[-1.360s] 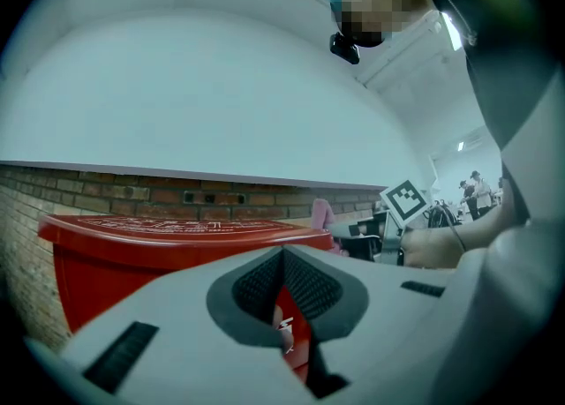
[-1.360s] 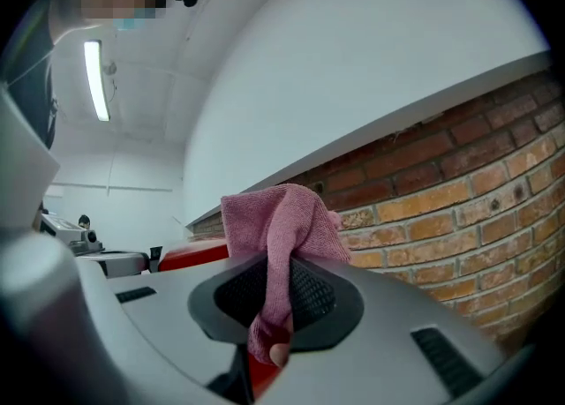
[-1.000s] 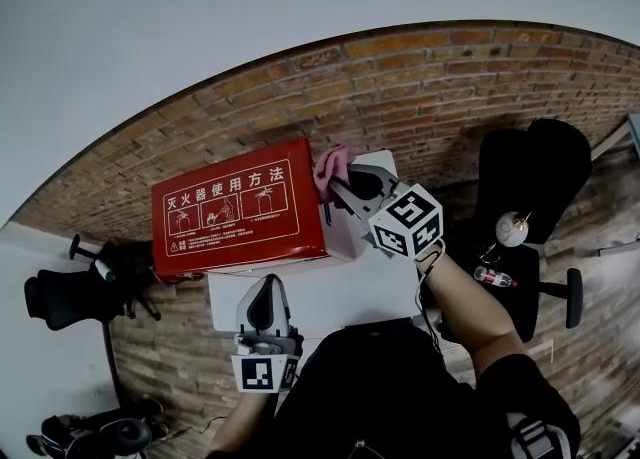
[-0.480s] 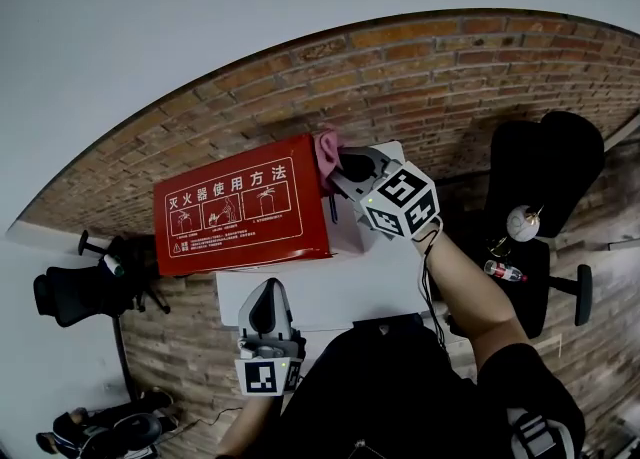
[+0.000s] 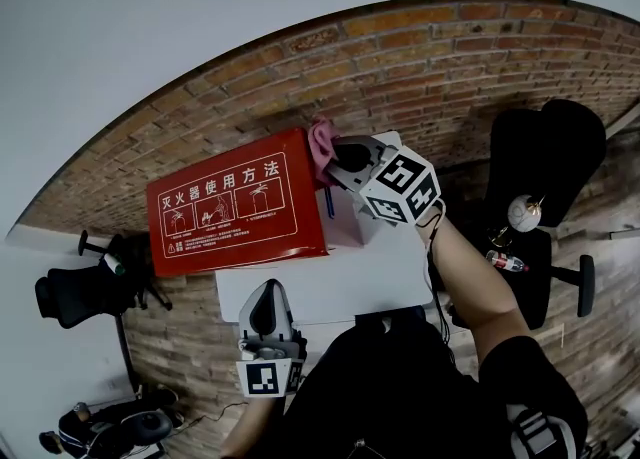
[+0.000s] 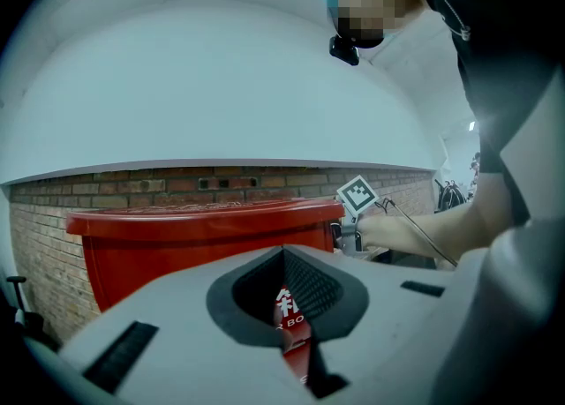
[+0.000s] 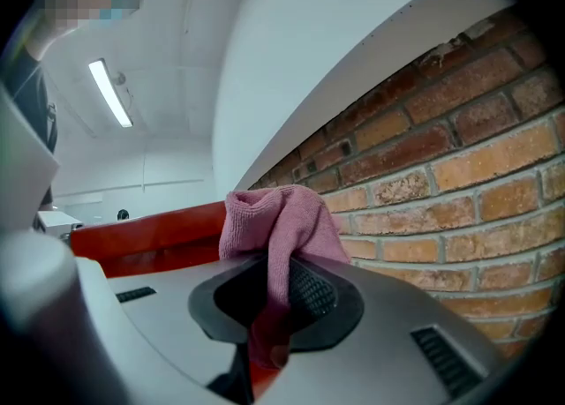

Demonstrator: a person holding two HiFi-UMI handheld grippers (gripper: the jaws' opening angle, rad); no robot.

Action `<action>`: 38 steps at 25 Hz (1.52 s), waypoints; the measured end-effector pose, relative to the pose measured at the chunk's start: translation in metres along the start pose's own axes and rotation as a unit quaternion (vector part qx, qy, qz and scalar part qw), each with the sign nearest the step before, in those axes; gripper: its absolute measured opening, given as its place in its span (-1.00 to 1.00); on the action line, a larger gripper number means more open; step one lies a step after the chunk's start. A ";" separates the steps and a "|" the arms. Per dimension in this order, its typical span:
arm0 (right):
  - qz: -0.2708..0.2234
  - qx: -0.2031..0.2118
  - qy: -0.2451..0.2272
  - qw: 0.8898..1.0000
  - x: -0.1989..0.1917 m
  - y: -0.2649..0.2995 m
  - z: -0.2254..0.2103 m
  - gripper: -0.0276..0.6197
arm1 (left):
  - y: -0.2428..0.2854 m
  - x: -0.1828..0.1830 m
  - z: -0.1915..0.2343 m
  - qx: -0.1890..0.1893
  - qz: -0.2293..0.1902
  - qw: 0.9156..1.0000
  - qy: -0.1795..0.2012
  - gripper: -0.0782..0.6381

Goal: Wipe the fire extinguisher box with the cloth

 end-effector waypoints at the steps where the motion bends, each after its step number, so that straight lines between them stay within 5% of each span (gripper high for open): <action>1: 0.001 0.001 0.003 1.000 -0.002 0.001 -0.001 -0.73 | -0.001 -0.001 0.000 0.002 0.003 1.000 -0.001 -0.64; 38: 0.052 0.024 0.113 0.992 -0.110 0.023 -0.023 -0.73 | -0.011 -0.018 -0.008 0.015 0.037 0.999 -0.007 -0.64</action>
Point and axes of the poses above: the fingertips, and each gripper's own axes: y forward along the fingers, z to its left, x out of its top, the point moved 5 cm from there along -y, backward along the fingers, and after that the axes turned 7 degrees about z, right-handed, at the moved point
